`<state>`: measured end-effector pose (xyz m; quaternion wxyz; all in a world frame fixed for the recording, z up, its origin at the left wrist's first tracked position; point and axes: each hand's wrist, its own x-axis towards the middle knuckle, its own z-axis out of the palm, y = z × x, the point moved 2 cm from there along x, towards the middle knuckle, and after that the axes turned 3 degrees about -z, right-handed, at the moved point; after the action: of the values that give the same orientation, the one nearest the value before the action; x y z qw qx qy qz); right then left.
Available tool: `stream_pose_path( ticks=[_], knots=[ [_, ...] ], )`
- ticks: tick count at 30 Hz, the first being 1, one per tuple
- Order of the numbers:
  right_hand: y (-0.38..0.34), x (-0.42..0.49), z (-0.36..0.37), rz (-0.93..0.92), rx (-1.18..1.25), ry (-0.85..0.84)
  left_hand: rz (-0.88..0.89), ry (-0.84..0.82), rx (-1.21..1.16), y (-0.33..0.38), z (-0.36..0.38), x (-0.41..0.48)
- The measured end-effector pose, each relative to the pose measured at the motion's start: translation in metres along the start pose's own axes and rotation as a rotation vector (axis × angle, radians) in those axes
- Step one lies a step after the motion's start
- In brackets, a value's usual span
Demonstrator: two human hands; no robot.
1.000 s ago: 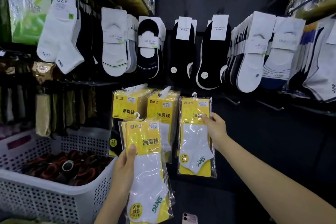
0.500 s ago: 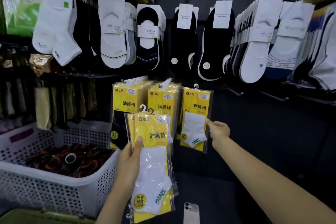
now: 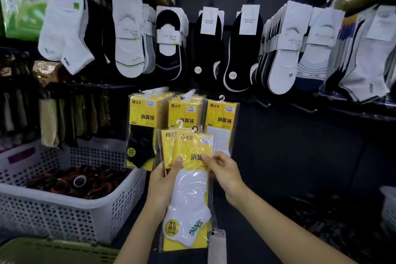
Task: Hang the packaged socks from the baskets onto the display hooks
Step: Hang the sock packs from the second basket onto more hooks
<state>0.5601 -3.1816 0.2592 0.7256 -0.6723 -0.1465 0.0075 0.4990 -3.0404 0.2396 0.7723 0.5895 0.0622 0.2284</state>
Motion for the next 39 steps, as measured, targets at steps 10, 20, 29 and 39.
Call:
stream_pose_path(
  ticks=[10,20,29,39],
  knots=[
    [-0.028,0.012,-0.041,-0.045,0.001,0.197,0.047,0.093,0.178,0.01,-0.015,0.005],
    [-0.068,0.076,-0.063,-0.158,-0.152,0.352,0.088,0.096,0.156,0.013,-0.024,0.011],
    [-0.048,0.108,-0.051,-0.126,-0.097,0.363,0.097,0.108,0.167,0.009,-0.033,0.019],
    [-0.009,0.129,-0.057,0.095,0.004,0.539,0.047,0.092,0.171,0.003,-0.025,0.021]
  ],
)
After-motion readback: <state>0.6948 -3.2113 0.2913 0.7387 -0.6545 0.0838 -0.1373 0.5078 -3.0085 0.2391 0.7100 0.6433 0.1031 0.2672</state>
